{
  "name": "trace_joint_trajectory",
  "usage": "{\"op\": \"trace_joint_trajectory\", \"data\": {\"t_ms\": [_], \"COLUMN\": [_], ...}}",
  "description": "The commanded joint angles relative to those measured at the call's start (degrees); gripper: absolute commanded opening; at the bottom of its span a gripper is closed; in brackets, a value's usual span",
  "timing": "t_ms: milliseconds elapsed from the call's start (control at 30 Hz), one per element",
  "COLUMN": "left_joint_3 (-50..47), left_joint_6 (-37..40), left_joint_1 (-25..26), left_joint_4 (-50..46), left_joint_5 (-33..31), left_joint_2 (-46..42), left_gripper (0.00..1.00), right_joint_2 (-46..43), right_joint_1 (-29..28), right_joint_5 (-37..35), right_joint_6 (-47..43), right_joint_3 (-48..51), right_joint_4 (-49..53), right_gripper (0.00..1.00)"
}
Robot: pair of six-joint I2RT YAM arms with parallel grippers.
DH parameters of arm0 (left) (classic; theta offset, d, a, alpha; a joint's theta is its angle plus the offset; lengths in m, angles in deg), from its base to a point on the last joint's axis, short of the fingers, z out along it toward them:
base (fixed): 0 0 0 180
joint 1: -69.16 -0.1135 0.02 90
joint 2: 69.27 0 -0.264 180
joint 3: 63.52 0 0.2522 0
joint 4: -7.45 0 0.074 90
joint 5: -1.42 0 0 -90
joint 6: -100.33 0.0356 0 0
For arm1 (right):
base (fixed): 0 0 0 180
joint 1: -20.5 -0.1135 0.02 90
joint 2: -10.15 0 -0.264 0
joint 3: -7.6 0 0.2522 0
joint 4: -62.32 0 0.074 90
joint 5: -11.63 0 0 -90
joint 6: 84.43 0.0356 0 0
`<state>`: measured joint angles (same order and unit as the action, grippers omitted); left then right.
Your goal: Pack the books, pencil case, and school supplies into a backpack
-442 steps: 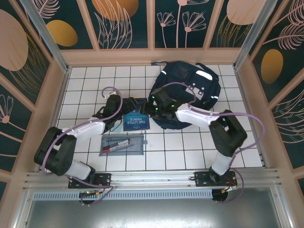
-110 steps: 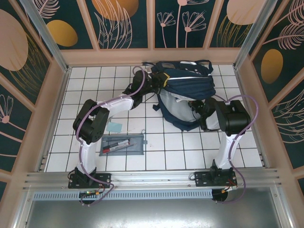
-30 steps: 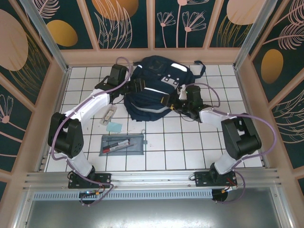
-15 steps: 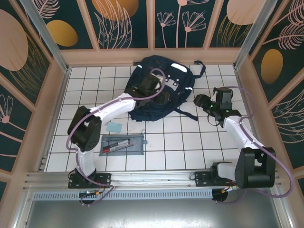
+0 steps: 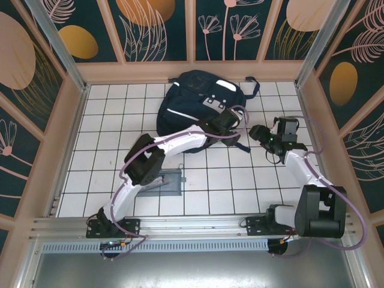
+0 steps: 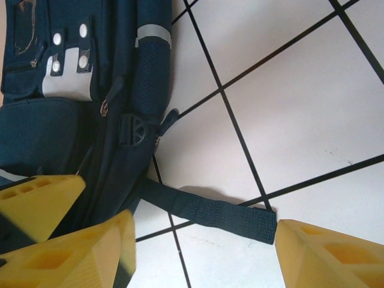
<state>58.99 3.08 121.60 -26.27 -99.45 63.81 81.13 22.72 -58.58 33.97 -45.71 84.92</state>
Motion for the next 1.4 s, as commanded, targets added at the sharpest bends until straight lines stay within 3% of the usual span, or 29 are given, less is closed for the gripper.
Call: {"op": "trace_joint_trajectory", "data": {"t_ms": [0,267,367,400,533,600,633,800,967,1067,1367], "left_joint_3": [2.79,4.3,3.66,3.54,2.61,2.62,2.53,-1.13,-2.42,-0.92,2.17], "left_joint_6": [3.41,6.7,7.53,8.02,9.83,9.75,9.31,6.14,3.72,2.37,1.21], "left_joint_1": [-0.51,-0.56,-0.63,-0.57,-0.6,-0.59,-0.64,-0.73,-1.51,-2.51,-3.24], "left_joint_4": [-4.69,-6.63,-5.19,-4.73,-1.73,-1.57,-1.65,-0.74,-1.51,-3.59,-7.51], "left_joint_5": [-9.76,-21.09,-25.78,-27.14,-31.83,-30.76,-29.46,-19.1,-11.86,-8.42,-3.66], "left_joint_2": [4.22,9.77,10.53,10.69,10.57,9.68,8.72,0.33,-6.53,-8.34,-12.55], "left_gripper": [0.7,0.7,0.65,0.61,0.21,0.02,0.0,0.0,0.0,0.0,0.0], "right_joint_2": [-1.18,-0.91,-0.74,-0.71,-0.67,-0.78,-0.9,-0.33,-0.76,-1.26,5.94], "right_joint_1": [0.73,1.03,0.98,0.99,1.0,1.03,1.03,0.92,0.1,-0.95,-8.94], "right_joint_5": [1.61,2.72,3.26,3.56,4.38,4.5,4.61,7.63,14.17,15.21,13.12], "right_joint_6": [-0.63,-0.06,0.16,0.17,0.0,-0.1,-0.14,0.72,-2.53,-6.47,-19.06], "right_joint_3": [1.45,2.02,2.2,2.2,2.11,2.02,2.02,3.52,9.96,13.77,12.01], "right_joint_4": [-1.69,-3.33,-4.09,-4.19,-4.28,-4.19,-4.28,-8.46,-25.55,-35.49,-44.45], "right_gripper": [0.69,0.69,0.69,0.69,0.69,0.69,0.68,0.65,0.59,0.59,0.59]}}
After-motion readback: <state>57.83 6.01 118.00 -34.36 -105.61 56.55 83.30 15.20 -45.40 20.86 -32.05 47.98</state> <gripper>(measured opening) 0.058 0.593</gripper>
